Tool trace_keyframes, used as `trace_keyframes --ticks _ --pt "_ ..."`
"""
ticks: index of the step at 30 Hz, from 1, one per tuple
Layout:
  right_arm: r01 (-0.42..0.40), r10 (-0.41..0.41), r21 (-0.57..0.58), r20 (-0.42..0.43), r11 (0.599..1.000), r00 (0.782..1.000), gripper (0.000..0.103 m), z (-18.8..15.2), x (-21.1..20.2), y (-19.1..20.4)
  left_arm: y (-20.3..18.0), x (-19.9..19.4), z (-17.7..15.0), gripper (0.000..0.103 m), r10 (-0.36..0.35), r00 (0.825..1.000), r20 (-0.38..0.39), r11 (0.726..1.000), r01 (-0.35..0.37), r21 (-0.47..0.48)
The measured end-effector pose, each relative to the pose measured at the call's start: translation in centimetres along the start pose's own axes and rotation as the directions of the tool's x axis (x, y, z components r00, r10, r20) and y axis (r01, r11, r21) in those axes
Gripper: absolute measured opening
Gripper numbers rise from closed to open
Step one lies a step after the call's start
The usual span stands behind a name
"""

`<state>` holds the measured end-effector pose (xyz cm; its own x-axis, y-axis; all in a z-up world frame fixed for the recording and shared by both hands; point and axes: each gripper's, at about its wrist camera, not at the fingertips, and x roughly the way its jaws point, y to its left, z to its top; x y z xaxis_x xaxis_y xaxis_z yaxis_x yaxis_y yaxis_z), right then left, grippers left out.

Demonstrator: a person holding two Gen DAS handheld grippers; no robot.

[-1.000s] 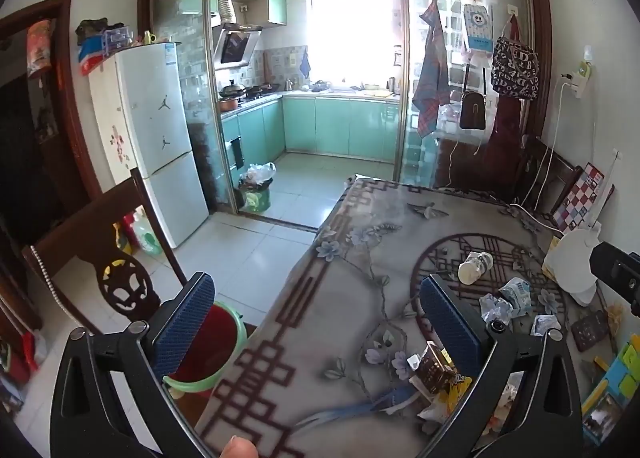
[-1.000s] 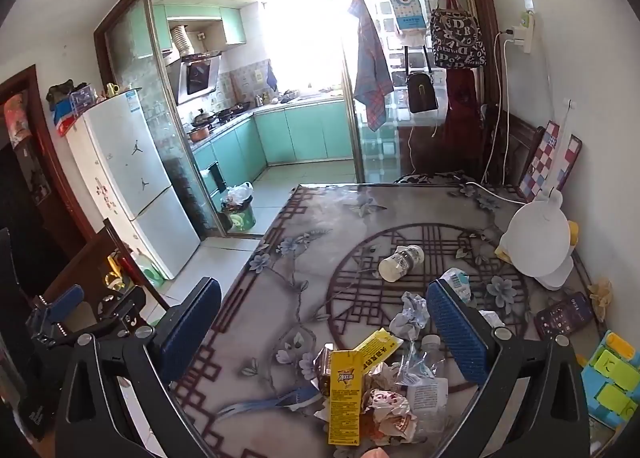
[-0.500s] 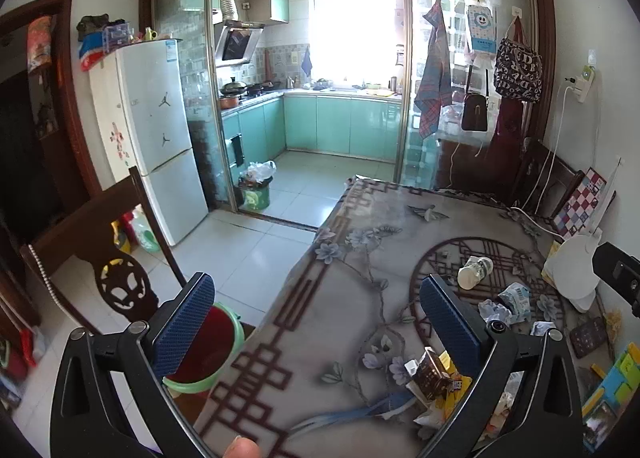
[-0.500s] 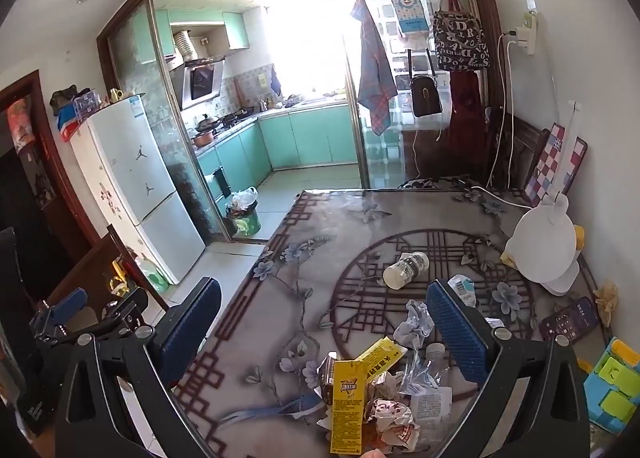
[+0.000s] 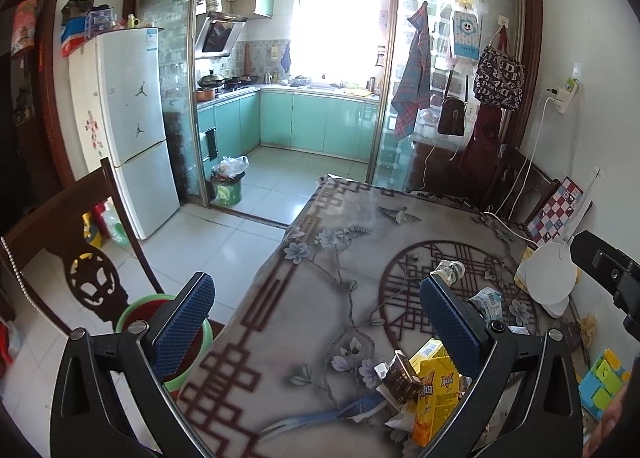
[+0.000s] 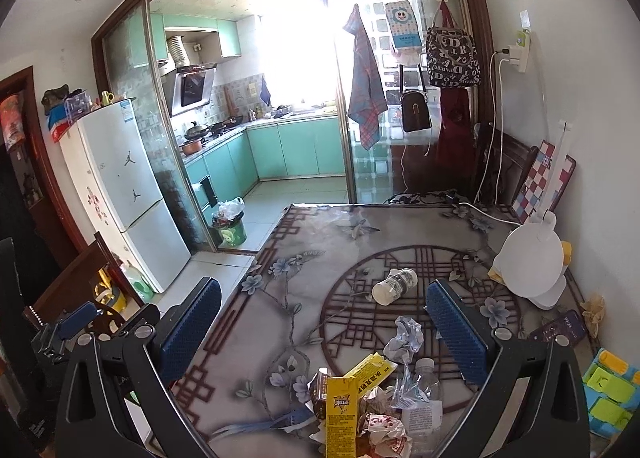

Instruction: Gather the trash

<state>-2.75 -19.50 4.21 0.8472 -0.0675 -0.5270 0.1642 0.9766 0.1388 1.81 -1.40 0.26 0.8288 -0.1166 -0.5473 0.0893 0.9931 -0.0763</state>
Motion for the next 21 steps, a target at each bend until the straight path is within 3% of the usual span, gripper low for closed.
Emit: trace_keyframes --ticks 4,21 --pt "0.054 -0.054 0.001 0.01 0.999 0.998 0.103 0.36 0.13 -0.13 0.26 -0.01 0.1 0.103 0.003 1.0 0.004 1.0 -0.003 -0.007" --pt "0.013 -0.013 -0.019 -0.009 1.0 1.0 0.103 0.28 0.38 0.55 0.76 0.37 -0.14 0.103 0.043 0.999 -0.014 0.999 -0.044 -0.014"
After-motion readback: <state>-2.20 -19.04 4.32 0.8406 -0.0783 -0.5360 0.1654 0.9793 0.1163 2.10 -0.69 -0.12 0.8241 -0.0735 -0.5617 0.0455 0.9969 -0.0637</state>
